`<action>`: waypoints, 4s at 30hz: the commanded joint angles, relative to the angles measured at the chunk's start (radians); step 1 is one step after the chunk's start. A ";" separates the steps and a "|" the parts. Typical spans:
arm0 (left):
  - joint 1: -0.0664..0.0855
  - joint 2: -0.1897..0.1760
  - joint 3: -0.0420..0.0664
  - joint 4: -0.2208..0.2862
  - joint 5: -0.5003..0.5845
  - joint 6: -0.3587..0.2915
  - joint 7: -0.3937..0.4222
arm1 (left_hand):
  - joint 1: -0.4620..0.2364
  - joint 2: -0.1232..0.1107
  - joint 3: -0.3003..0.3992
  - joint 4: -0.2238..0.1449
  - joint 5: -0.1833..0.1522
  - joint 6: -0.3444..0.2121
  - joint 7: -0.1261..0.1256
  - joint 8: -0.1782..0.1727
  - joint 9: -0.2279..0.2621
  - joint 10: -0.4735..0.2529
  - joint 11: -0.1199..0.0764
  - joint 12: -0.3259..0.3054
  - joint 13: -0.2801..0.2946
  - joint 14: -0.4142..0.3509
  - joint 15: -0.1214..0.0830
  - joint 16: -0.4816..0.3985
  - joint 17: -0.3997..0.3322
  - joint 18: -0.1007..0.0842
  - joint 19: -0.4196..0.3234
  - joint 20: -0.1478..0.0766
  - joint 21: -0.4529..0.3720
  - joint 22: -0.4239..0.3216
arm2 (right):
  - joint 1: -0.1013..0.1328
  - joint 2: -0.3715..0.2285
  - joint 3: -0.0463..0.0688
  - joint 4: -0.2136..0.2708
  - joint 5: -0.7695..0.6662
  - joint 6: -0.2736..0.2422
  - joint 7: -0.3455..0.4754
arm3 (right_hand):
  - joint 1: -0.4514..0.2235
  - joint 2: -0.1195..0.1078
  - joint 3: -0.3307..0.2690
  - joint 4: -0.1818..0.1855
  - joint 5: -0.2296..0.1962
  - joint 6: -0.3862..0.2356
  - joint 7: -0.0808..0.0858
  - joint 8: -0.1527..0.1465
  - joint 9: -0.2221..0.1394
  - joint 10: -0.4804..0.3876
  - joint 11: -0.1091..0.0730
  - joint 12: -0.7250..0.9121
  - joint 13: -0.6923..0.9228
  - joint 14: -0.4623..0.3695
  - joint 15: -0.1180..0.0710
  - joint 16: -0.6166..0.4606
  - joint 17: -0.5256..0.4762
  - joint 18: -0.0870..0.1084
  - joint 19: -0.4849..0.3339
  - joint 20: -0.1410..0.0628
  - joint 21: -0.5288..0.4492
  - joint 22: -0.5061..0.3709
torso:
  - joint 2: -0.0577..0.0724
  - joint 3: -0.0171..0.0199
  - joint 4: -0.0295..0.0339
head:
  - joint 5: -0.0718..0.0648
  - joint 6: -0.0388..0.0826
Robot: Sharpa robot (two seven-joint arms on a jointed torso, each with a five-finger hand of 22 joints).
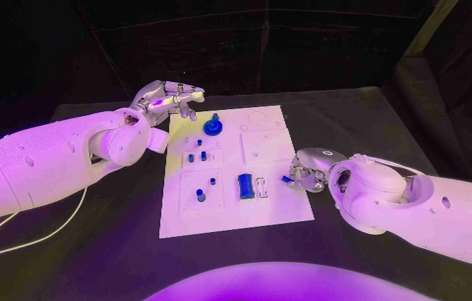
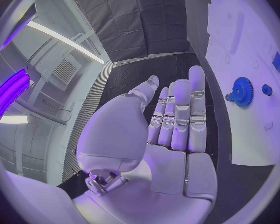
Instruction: Assemble the parts on the task board
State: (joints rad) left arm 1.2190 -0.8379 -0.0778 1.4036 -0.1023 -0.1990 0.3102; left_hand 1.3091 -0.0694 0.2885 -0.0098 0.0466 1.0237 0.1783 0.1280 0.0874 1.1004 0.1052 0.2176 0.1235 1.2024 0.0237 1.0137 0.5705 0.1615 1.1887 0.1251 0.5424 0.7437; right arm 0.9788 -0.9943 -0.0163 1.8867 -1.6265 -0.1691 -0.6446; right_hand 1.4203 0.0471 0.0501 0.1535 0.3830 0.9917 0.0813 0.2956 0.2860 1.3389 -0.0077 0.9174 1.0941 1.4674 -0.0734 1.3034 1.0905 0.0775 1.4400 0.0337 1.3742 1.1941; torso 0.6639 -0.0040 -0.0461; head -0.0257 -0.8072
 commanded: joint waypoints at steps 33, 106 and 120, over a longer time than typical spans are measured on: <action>0.002 -0.001 0.001 0.004 0.003 0.009 0.004 | 0.004 0.010 -0.002 -0.002 0.002 -0.008 -0.002 0.004 -0.002 -0.009 0.001 0.005 0.001 -0.007 0.000 -0.003 -0.001 0.021 0.005 -0.001 -0.004 -0.001 | -0.009 0.090 -0.008 -0.004 0.245 -0.205 0.009 | -0.147 -0.122 0.135 0.062 0.029 0.044 -0.003 -0.030 0.018 0.033 0.003 0.028 0.030 0.034 -0.003 0.015 0.026 -0.007 0.010 -0.004 0.005 0.019 | 0.000 -0.0005 0.0003 | 0.015 -0.008; 0.002 0.001 0.001 -0.002 0.003 0.012 0.001 | 0.007 0.011 -0.005 -0.002 0.002 -0.009 -0.001 0.006 -0.002 -0.011 0.002 0.008 0.002 -0.008 0.001 -0.004 -0.003 0.021 0.006 -0.001 -0.006 -0.003 | -0.009 0.079 -0.008 0.006 0.186 -0.107 0.055 | -0.149 -0.063 -0.163 0.036 -0.176 0.079 -0.015 -0.040 0.082 0.043 -0.005 0.032 0.058 0.032 -0.010 0.010 0.020 -0.008 0.011 -0.011 0.006 0.030 | 0.000 -0.0004 0.0006 | 0.020 -0.009; 0.002 0.001 0.001 -0.004 0.003 0.011 -0.002 | 0.007 0.011 -0.006 -0.002 0.002 -0.010 -0.001 0.006 -0.002 -0.012 0.002 0.010 0.002 -0.007 0.001 -0.003 -0.003 0.020 0.006 -0.001 -0.006 -0.003 | -0.009 0.071 -0.008 0.000 0.185 -0.090 0.058 | -0.159 -0.057 -0.176 0.044 -0.189 0.081 -0.015 -0.042 0.082 0.044 -0.004 0.032 0.059 0.032 -0.009 0.010 0.020 -0.008 0.011 -0.010 0.006 0.031 | 0.000 -0.0007 0.0016 | 0.020 -0.008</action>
State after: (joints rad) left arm 1.2190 -0.8378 -0.0779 1.3997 -0.1022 -0.1970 0.3065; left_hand 1.3149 -0.0636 0.2886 -0.0098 0.0466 1.0200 0.1747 0.1279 0.0867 1.0933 0.1052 0.2227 0.1239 1.2024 0.0237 1.0137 0.5680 0.1614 1.1887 0.1250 0.5425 0.7413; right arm 0.9692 -0.9249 -0.0248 1.8867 -1.4353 -0.2779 -0.5982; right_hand 1.2658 -0.0155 -0.1215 0.1977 0.2004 1.0700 0.0631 0.2593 0.3670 1.3827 -0.0160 0.9544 1.1528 1.4651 -0.0790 1.3184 1.1112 0.0775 1.4511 0.0228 1.3777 1.2247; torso 0.6637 -0.0048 -0.0461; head -0.0050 -0.8145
